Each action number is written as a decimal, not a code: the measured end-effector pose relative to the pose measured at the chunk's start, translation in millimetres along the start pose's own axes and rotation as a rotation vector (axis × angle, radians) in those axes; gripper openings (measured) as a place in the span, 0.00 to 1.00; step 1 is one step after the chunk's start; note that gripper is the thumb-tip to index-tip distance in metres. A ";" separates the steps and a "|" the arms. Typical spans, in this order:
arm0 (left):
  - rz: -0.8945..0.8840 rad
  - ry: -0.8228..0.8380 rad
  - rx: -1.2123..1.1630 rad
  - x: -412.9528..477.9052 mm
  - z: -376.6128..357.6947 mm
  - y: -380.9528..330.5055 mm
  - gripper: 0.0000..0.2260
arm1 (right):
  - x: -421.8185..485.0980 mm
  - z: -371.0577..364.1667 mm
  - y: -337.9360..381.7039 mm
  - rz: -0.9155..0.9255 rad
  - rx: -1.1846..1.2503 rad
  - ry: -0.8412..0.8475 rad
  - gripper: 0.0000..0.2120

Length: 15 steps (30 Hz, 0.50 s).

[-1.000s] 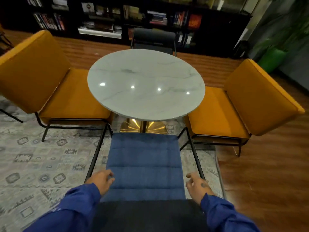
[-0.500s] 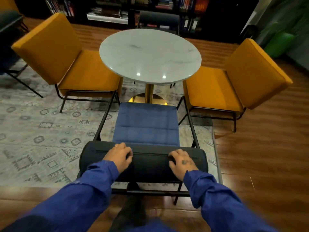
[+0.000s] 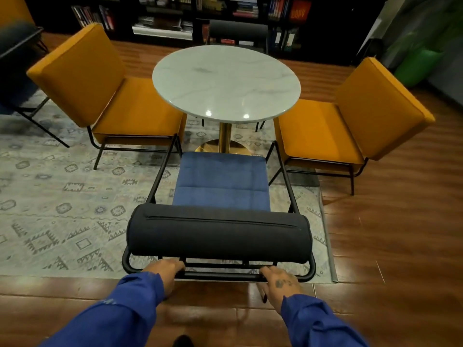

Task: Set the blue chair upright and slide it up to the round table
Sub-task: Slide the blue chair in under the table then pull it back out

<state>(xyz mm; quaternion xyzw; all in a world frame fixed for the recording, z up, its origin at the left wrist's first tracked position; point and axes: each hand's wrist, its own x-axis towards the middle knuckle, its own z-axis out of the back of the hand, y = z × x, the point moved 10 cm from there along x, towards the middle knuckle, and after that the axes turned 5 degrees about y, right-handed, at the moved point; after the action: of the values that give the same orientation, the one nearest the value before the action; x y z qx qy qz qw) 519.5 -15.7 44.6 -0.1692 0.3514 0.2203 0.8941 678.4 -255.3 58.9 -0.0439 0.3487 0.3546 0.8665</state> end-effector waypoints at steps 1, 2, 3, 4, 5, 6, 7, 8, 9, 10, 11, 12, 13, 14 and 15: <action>-0.010 0.027 0.011 4.6 -1.0 2.9 0.20 | 4.6 -1.9 0.3 -0.010 -0.001 0.013 0.19; -0.024 0.054 0.040 7.8 -1.4 4.2 0.19 | 9.1 -3.7 2.0 -0.011 -0.004 0.027 0.17; -0.045 0.083 0.072 11.7 -3.5 6.9 0.19 | 15.5 -6.2 6.9 0.000 -0.009 0.043 0.15; -0.075 0.108 0.107 14.8 -4.8 6.6 0.19 | 20.9 -7.1 10.8 0.020 -0.027 0.054 0.13; -0.105 0.128 0.140 17.2 -4.3 5.8 0.19 | 25.4 -6.1 14.2 0.039 -0.052 0.062 0.11; -0.135 0.143 0.167 19.0 -3.8 5.2 0.19 | 29.8 -5.2 16.7 0.056 -0.087 0.070 0.10; -0.160 0.158 0.187 19.9 -3.6 4.5 0.19 | 32.8 -5.2 18.0 0.072 -0.131 0.086 0.09; -0.177 0.176 0.195 21.2 -3.4 4.6 0.20 | 35.9 -6.1 19.0 0.089 -0.166 0.107 0.09; -0.184 0.192 0.193 22.4 -3.2 4.7 0.20 | 38.2 -7.3 19.1 0.102 -0.188 0.126 0.10; -0.185 0.200 0.189 23.8 -2.6 4.7 0.21 | 39.8 -7.7 18.1 0.109 -0.203 0.135 0.10; -0.190 0.204 0.189 25.0 -1.4 4.2 0.21 | 41.0 -7.5 16.9 0.108 -0.208 0.139 0.10; -0.201 0.203 0.185 26.3 -0.4 3.4 0.21 | 42.5 -7.1 16.1 0.107 -0.204 0.136 0.10; -0.208 0.201 0.178 27.4 1.0 3.3 0.21 | 43.8 -5.9 16.1 0.107 -0.203 0.131 0.11; -0.214 0.198 0.173 28.2 1.5 3.8 0.21 | 45.2 -5.5 16.3 0.107 -0.207 0.127 0.11; -0.213 0.188 0.173 30.0 2.3 4.8 0.20 | 46.8 -4.8 15.5 0.101 -0.212 0.124 0.12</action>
<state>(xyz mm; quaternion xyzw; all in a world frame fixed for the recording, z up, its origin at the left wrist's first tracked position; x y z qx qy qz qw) 538.0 -2.4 24.4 -0.1477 0.4313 0.0766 0.8867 689.3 -217.9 28.2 -0.1395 0.3637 0.4293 0.8149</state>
